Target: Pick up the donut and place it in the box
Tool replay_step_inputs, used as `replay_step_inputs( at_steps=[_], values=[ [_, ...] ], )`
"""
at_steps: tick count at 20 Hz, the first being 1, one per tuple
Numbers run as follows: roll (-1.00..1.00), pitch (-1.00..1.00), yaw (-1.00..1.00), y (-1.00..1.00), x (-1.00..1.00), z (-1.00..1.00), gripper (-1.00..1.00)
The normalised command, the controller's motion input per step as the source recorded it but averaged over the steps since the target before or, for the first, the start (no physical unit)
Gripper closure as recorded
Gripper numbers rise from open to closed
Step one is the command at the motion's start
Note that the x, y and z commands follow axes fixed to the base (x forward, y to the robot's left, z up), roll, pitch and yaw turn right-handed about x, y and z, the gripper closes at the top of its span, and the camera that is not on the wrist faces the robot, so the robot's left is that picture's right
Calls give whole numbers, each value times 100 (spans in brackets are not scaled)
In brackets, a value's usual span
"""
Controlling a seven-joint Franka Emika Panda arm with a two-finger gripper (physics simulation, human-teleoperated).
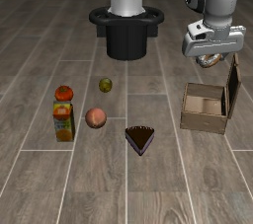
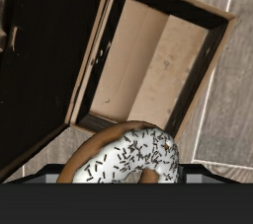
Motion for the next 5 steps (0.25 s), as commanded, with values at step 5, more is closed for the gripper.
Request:
replay_step_inputs(
  at_steps=[5],
  values=[
    [0,0,0,0,0,0,-100]
  ],
)
